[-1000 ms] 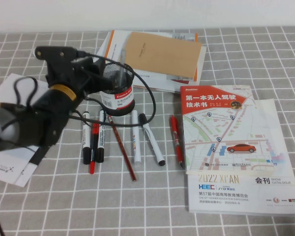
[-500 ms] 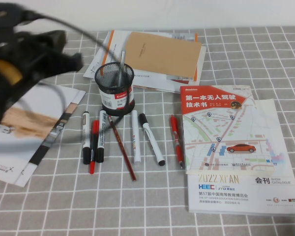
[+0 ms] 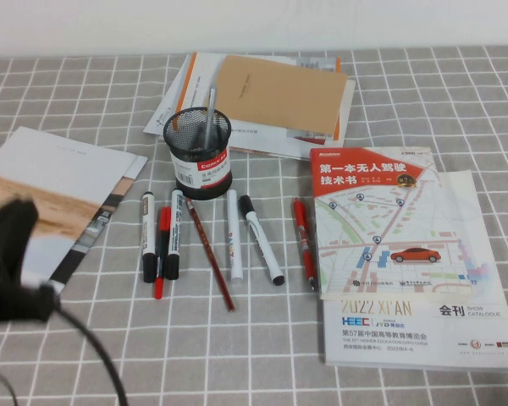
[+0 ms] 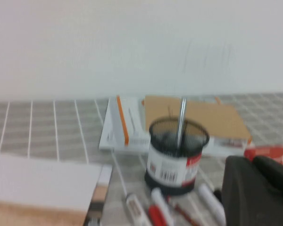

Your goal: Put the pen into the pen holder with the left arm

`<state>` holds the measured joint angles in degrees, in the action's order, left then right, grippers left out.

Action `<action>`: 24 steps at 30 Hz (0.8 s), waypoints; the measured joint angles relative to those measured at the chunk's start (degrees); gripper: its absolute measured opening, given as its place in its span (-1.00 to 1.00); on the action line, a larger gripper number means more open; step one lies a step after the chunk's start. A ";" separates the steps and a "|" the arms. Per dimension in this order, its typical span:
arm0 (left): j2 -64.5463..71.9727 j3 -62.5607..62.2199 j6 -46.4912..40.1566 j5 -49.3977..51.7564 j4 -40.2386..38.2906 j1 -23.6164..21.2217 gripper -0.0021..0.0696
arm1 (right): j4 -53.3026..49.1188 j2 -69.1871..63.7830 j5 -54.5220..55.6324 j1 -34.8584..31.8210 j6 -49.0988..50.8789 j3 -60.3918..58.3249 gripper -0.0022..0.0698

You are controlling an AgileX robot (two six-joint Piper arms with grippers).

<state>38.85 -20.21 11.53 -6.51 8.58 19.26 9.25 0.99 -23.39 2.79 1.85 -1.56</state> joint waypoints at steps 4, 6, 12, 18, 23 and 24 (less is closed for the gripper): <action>-1.47 4.56 -0.43 0.37 0.00 0.00 -0.95 | 0.00 0.00 0.00 0.00 0.00 0.00 -0.97; -1.47 5.95 -0.61 1.08 0.00 0.00 -0.95 | 0.00 0.00 0.00 0.00 0.00 0.00 -0.97; -1.88 7.25 -0.95 0.60 0.00 0.00 -0.95 | 0.00 0.00 0.00 0.00 0.00 0.00 -0.97; -11.80 10.71 -9.08 0.10 -8.58 -5.26 -0.95 | 0.19 0.00 0.00 0.00 0.00 0.00 -0.97; -25.34 15.56 -13.02 0.43 -11.80 -12.11 -0.95 | 0.56 0.00 0.00 0.00 0.00 0.00 -0.97; -28.27 16.60 -13.23 0.96 -12.49 -13.37 -0.95 | 0.70 0.00 0.00 0.00 0.00 0.00 -0.97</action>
<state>10.58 -3.61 -1.70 -5.55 -3.91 5.88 9.94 0.99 -23.39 2.79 1.85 -1.56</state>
